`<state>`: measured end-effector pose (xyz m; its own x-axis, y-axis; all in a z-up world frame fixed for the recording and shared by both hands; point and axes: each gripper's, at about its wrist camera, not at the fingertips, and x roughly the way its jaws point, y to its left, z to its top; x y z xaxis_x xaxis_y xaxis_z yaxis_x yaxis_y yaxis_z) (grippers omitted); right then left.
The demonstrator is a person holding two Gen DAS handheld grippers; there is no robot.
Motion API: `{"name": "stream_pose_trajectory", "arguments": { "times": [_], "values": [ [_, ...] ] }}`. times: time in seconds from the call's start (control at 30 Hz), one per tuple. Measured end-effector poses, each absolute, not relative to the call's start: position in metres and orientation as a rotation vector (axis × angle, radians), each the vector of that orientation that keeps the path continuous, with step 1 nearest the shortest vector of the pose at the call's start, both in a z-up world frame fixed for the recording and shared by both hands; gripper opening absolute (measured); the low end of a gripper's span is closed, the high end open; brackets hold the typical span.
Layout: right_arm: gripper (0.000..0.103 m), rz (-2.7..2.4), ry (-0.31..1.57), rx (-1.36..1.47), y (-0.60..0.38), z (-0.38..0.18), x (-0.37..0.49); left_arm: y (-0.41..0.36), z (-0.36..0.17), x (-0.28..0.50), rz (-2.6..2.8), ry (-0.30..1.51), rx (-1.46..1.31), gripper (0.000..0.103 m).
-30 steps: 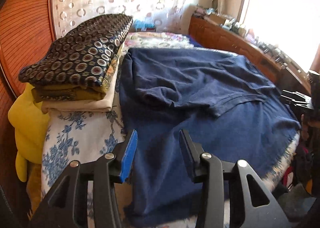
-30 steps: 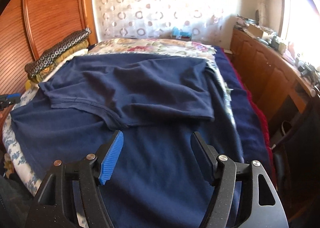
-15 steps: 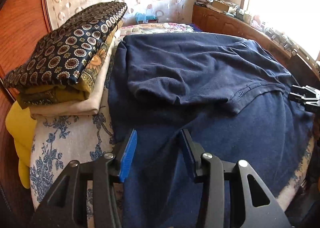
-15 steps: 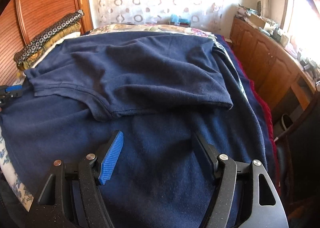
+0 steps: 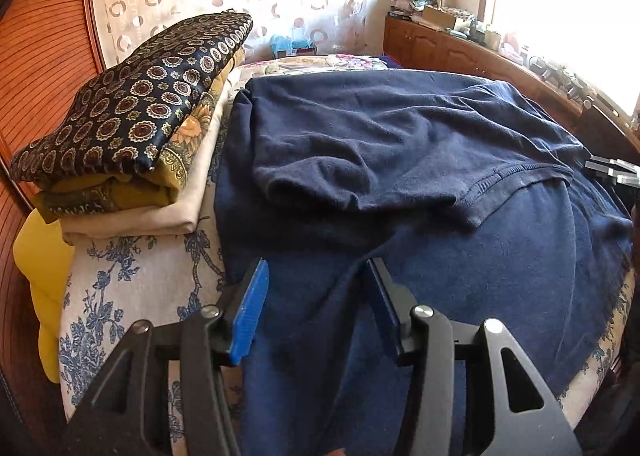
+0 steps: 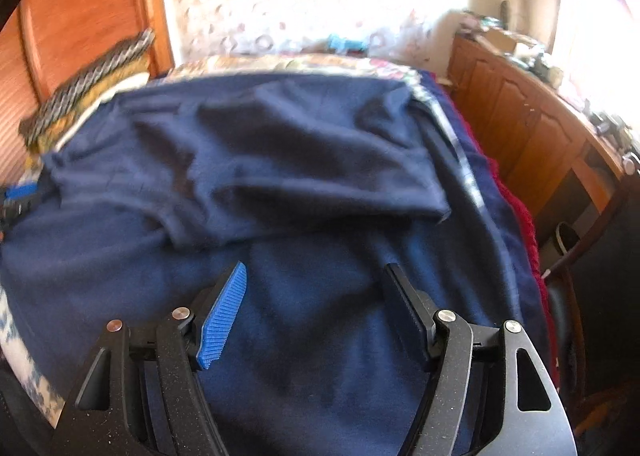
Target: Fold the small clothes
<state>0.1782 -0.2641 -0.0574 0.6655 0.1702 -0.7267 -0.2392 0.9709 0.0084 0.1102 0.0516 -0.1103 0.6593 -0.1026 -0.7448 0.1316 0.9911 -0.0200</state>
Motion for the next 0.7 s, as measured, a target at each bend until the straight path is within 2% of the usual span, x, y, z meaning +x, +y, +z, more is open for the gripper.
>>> {"name": "stream_pose_trajectory", "arguments": {
  "times": [0.33,0.43,0.5,0.7],
  "values": [
    [0.071,0.191,0.844,0.068,-0.31,-0.04,0.219,0.051,-0.111,0.11,-0.134,0.84,0.032,0.05],
    [0.065,0.199,0.89,0.104,-0.314,-0.051,0.23,0.051,-0.111,0.11,-0.134,0.84,0.032,0.05],
    [0.061,0.2,0.902,0.102,-0.312,-0.055,0.234,0.051,-0.111,0.11,-0.133,0.84,0.033,0.05],
    [0.06,0.163,0.873,-0.017,-0.294,-0.063,0.229,0.052,-0.108,0.11,-0.133,0.87,0.022,0.05]
  ]
}}
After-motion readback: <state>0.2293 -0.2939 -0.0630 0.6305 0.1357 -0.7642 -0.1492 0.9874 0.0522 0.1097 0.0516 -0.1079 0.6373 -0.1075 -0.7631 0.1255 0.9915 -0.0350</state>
